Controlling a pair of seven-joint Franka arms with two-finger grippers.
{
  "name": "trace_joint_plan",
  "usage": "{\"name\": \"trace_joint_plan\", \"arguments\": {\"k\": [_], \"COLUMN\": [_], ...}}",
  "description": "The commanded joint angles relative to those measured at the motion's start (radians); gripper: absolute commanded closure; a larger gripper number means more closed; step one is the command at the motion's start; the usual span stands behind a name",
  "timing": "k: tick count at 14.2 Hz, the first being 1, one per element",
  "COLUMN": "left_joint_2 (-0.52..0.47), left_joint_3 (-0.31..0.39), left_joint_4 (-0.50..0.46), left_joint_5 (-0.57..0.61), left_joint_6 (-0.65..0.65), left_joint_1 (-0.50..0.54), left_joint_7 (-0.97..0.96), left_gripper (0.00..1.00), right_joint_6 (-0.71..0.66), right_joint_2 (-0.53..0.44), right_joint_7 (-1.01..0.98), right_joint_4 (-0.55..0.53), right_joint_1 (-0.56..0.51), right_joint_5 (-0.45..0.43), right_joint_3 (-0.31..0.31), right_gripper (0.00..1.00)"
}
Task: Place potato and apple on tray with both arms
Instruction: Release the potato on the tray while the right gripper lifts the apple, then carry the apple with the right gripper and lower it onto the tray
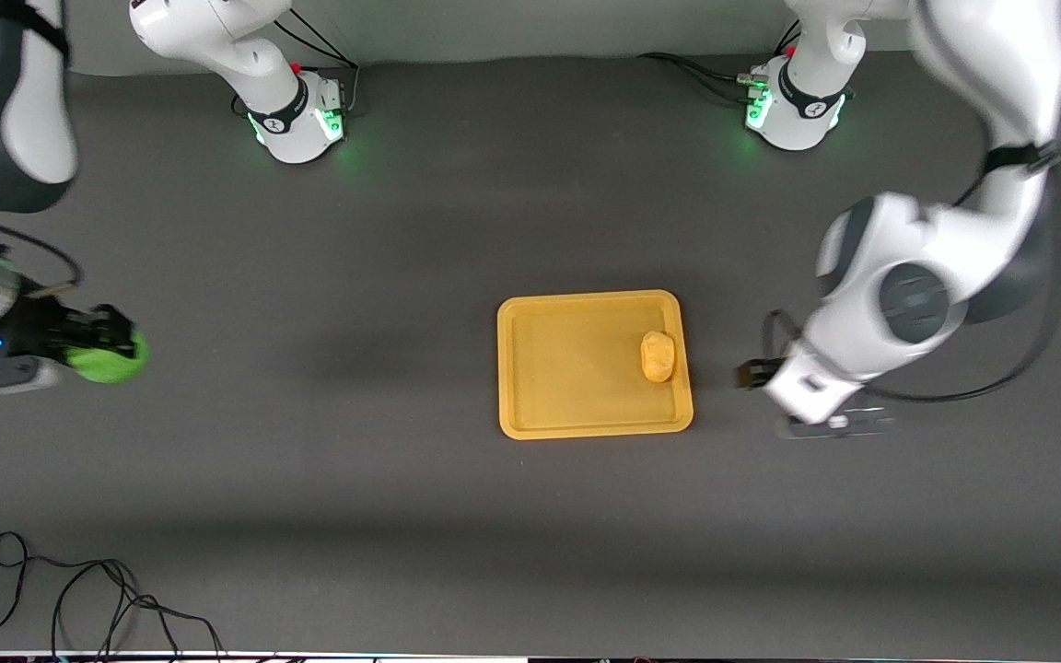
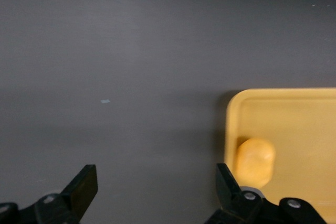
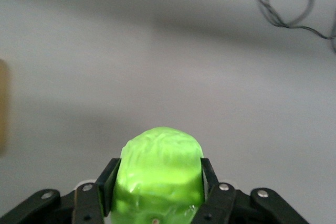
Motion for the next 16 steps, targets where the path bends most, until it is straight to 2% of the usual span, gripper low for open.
{"name": "trace_joint_plan", "arguments": {"k": [1,3,6,8,12,14,16], "left_joint_2": [-0.152,-0.209,-0.239,-0.239,-0.233,-0.231,-0.233], "left_joint_3": [-0.008,-0.008,-0.008,-0.005,-0.002,-0.002,0.022], "left_joint_4": [-0.083,-0.097,-0.091,-0.088,-0.08,-0.074,-0.056], "left_joint_5": [0.018,0.015,0.015,0.017,0.003,0.002,0.002], "left_joint_6": [-0.056,-0.09,-0.116,-0.104,-0.099,-0.098,-0.122], "left_joint_1": [0.04,0.089,0.15,0.178,0.212,0.248,0.247], "left_joint_7": [0.115,0.239,0.334,0.348,0.365,0.451,0.492], "left_gripper": [0.0,0.0,0.0,0.0,0.0,0.0,0.0], "right_joint_6": [-0.021,-0.022,-0.022,-0.022,-0.001,0.051,0.108], "right_joint_2": [0.096,0.146,0.24,0.315,0.481,0.528,0.599], "right_joint_7": [0.173,0.281,0.526,0.73,1.011,1.039,1.042], "right_joint_4": [0.112,0.171,0.257,0.327,0.525,0.544,0.544], "right_joint_1": [0.101,0.165,0.315,0.406,0.432,0.434,0.438], "right_joint_5": [0.04,0.042,0.042,0.092,0.106,0.106,0.106], "right_joint_3": [-0.014,-0.013,-0.013,0.006,0.193,0.257,0.28], "right_gripper": [0.78,0.78,0.78,0.78,0.78,0.78,0.78]}}
